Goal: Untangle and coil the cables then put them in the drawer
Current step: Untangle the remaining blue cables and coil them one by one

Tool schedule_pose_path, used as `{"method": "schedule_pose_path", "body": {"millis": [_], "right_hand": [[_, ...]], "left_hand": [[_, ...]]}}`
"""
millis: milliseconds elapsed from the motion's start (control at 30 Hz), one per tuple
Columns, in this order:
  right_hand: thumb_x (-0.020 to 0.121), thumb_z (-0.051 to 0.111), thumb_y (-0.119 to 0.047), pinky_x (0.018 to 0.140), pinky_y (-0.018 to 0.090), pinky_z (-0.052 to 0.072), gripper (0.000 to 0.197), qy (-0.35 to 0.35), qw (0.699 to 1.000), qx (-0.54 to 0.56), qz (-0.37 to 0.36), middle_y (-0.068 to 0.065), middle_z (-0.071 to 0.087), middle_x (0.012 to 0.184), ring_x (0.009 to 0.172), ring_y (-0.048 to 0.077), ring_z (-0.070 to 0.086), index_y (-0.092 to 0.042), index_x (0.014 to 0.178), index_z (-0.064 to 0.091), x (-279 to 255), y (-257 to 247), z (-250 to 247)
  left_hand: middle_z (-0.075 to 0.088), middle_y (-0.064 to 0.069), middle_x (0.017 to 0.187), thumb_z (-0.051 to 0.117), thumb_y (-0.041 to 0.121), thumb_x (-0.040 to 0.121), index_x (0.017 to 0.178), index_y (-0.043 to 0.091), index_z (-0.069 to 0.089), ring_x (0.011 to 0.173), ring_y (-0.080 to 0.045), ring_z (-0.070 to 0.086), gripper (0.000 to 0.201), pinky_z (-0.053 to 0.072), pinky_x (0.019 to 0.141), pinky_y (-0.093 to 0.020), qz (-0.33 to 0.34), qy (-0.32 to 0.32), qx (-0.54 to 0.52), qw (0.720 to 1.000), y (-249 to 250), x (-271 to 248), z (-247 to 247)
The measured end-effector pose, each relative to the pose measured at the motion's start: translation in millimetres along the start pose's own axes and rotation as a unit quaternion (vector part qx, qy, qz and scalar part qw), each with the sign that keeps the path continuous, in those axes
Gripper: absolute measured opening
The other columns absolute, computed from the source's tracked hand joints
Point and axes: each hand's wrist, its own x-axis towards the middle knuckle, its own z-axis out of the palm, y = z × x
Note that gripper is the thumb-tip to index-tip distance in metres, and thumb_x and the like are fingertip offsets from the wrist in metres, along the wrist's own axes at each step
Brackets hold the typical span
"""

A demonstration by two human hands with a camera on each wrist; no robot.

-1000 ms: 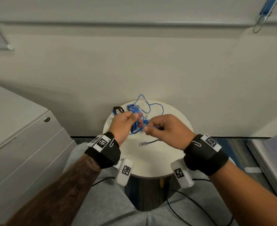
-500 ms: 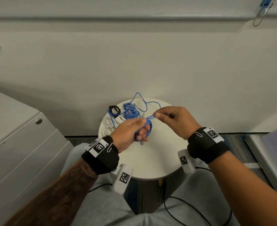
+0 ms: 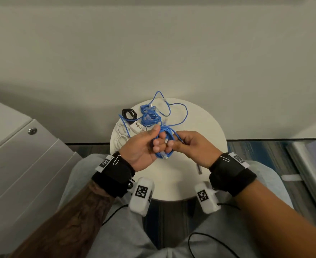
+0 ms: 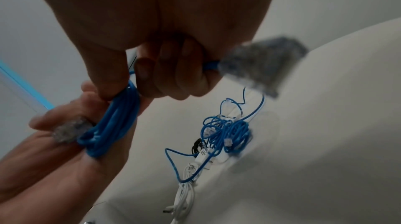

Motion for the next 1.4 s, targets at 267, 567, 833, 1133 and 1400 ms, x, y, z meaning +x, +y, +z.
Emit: {"method": "schedule_pose_path", "body": {"millis": [267, 567, 833, 1133, 1400], "right_hand": [[0.092, 0.068, -0.03, 0.072, 0.033, 0.041, 0.004, 0.084, 0.996, -0.018, -0.023, 0.024, 0.059, 0.08, 0.073, 0.016, 0.048, -0.03, 0.089, 0.07, 5, 5, 5], [0.101, 0.054, -0.007, 0.055, 0.006, 0.039, 0.009, 0.026, 0.999, 0.017, 0.01, -0.02, 0.059, 0.058, 0.051, -0.006, 0.051, -0.004, 0.097, 0.062, -2, -7, 10], [0.099, 0.061, -0.017, 0.054, 0.009, 0.033, 0.025, 0.108, 0.994, -0.009, 0.002, -0.018, 0.044, 0.055, 0.051, 0.001, 0.04, -0.025, 0.075, 0.058, -3, 0, 12], [0.1, 0.059, -0.025, 0.055, 0.016, 0.033, 0.026, 0.164, 0.986, -0.028, 0.003, -0.016, 0.04, 0.056, 0.053, 0.004, 0.035, -0.016, 0.076, 0.057, 2, 13, 28], [0.099, 0.061, -0.03, 0.061, 0.024, 0.038, 0.027, 0.138, 0.989, -0.05, 0.02, -0.001, 0.046, 0.068, 0.061, 0.009, 0.039, -0.007, 0.086, 0.062, 9, 18, 26]], "left_hand": [[0.041, 0.005, 0.057, 0.046, 0.03, 0.098, 0.083, 0.011, 0.046, 0.051, -0.009, 0.034, 0.024, 0.026, 0.079, -0.03, -0.008, 0.001, -0.008, 1.0, 1, 6, -13], [0.03, 0.006, 0.054, 0.043, 0.039, 0.096, 0.074, 0.014, 0.051, 0.045, -0.007, 0.031, 0.034, 0.039, 0.074, -0.027, 0.005, 0.005, 0.018, 1.0, 3, 1, -9], [0.037, 0.001, 0.063, 0.048, 0.031, 0.097, 0.085, 0.009, 0.05, 0.06, -0.014, 0.038, 0.025, 0.041, 0.065, -0.023, 0.018, 0.046, 0.031, 0.998, -2, 2, -4], [0.034, 0.003, 0.066, 0.052, 0.025, 0.1, 0.1, 0.01, 0.055, 0.052, -0.006, 0.035, 0.015, 0.033, 0.055, -0.017, 0.058, 0.126, 0.005, 0.99, -20, 8, -6], [0.026, 0.003, 0.06, 0.045, 0.015, 0.103, 0.084, 0.015, 0.055, 0.051, -0.007, 0.024, 0.022, 0.031, 0.054, -0.018, 0.101, 0.168, 0.086, 0.977, -16, 4, -9]]}}
